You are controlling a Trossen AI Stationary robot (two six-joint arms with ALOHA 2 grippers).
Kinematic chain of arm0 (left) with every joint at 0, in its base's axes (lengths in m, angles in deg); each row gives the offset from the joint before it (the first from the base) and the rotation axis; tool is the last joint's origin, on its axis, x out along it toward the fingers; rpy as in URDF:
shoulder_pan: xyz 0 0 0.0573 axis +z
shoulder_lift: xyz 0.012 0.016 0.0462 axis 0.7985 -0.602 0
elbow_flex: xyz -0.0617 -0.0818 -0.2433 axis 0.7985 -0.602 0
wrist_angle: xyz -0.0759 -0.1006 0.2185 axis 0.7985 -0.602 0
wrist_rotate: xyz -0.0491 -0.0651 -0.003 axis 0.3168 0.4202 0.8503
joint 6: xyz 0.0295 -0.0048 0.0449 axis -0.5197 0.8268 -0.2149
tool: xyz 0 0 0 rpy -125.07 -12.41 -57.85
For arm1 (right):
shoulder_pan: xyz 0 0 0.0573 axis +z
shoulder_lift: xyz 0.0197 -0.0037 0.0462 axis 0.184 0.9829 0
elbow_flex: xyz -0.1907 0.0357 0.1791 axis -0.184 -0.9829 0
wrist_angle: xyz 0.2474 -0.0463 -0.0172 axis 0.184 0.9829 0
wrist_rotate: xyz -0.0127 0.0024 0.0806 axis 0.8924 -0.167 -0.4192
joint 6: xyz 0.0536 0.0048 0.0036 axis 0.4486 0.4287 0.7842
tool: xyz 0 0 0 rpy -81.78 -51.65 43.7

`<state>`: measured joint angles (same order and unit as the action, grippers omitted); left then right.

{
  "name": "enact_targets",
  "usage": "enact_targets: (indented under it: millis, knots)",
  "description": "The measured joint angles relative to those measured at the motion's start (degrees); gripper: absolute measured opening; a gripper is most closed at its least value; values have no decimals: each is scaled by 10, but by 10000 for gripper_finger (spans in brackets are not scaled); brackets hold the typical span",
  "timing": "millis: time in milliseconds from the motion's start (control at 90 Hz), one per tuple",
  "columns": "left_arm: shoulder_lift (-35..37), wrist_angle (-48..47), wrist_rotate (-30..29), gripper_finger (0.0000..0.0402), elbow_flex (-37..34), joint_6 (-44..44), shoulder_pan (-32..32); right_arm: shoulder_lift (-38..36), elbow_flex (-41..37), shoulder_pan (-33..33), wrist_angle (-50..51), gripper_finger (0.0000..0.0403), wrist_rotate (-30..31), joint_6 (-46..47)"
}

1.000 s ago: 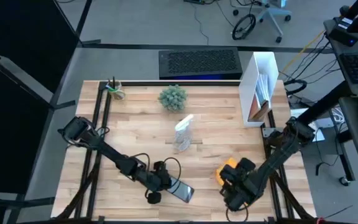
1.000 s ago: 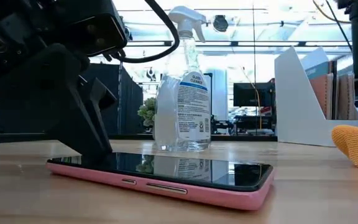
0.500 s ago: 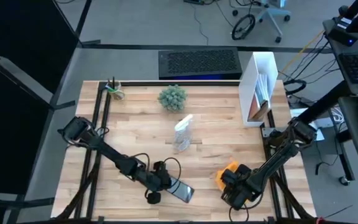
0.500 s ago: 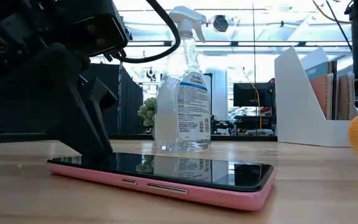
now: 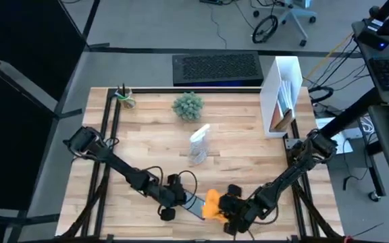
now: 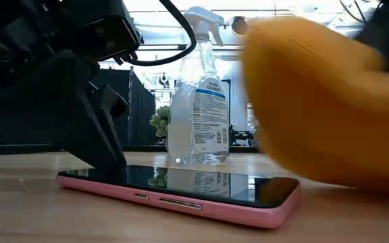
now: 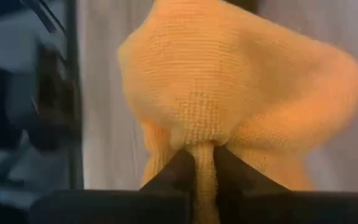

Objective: Apply microfiber cloth
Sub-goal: Wipe the front of the pink phone with the orange microfiber cloth

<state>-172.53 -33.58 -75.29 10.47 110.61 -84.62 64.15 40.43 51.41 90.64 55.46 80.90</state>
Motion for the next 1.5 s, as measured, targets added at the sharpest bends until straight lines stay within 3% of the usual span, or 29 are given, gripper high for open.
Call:
enact_targets:
  millis: [200, 322, 767, 989, 1500]
  knots:
    - [0, 0, -1, 47, 0, 0, 1, 47, 11, -52, -99, 5, -2, -94]
    - [0, -1, -3, 47, 0, 5, 1, 83, 16, -76, -127, 5, -26, -107]
    - [0, -36, -23, 47, -6, 20, 5, 111, 21, -32, -43, 5, -118, 22]
    - [0, -34, -24, 47, -6, 19, 5, 112, 20, -13, -31, 4, -103, 50]
    - [4, -30, -27, 47, 51, -62, 5, 115, 16, -90, -84, 4, -110, -110]
